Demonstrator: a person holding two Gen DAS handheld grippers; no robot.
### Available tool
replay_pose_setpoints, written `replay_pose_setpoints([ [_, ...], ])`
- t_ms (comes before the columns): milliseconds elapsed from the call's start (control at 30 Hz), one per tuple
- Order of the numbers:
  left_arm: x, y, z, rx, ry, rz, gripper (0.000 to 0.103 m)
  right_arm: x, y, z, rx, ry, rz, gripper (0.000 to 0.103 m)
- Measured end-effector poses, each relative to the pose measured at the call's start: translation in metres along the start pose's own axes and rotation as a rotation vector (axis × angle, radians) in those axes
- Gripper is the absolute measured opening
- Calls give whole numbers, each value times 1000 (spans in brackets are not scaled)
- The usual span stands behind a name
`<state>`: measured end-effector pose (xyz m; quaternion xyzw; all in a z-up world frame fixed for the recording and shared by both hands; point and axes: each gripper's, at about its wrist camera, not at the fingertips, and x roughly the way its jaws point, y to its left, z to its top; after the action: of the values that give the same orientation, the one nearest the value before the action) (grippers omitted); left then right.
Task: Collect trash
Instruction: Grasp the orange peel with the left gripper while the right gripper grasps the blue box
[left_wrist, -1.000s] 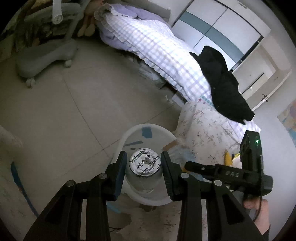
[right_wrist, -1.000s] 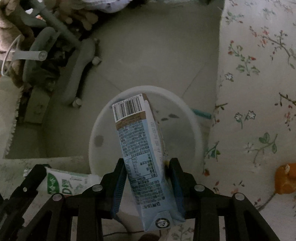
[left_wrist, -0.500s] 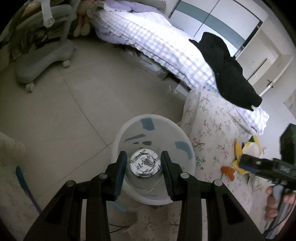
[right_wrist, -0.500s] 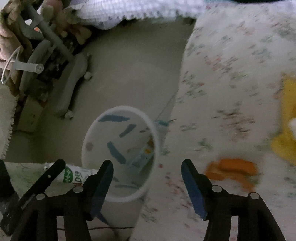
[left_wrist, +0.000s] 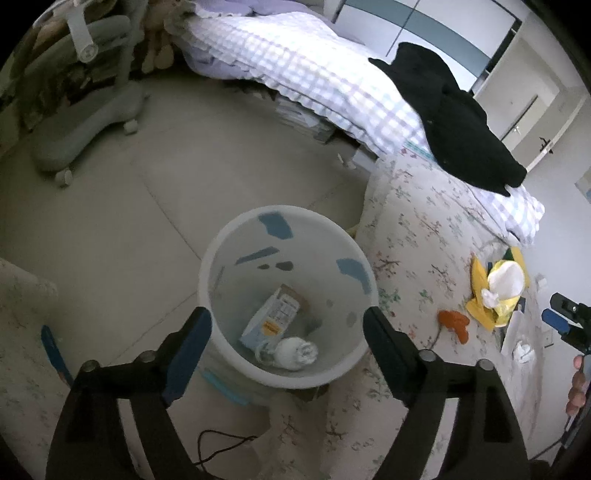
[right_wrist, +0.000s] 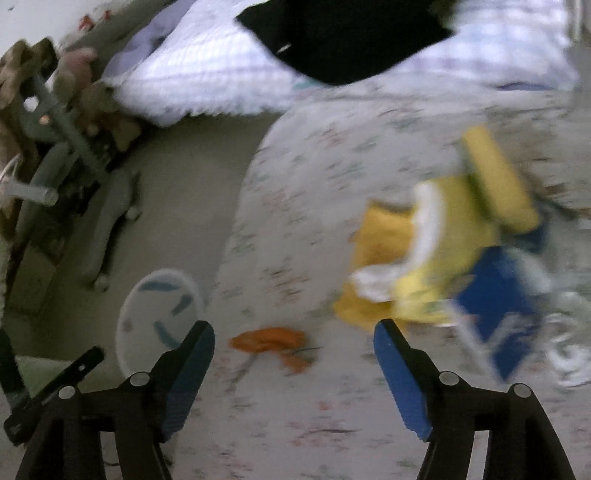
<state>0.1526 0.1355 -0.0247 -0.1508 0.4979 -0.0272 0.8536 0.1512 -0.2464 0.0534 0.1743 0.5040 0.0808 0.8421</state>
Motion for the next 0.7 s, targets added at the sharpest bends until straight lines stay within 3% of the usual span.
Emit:
replay_pose_setpoints([
  [167, -1, -18, -7, 17, 23, -28, 98, -13, -44, -3, 41, -5, -61, 78],
  [433, 7, -71, -23, 159, 58, -27, 102, -10, -94, -17, 53, 38, -155, 81],
  [700, 26, -115, -33, 243, 104, -35, 102, 9, -117, -27, 34, 89, -179, 81],
])
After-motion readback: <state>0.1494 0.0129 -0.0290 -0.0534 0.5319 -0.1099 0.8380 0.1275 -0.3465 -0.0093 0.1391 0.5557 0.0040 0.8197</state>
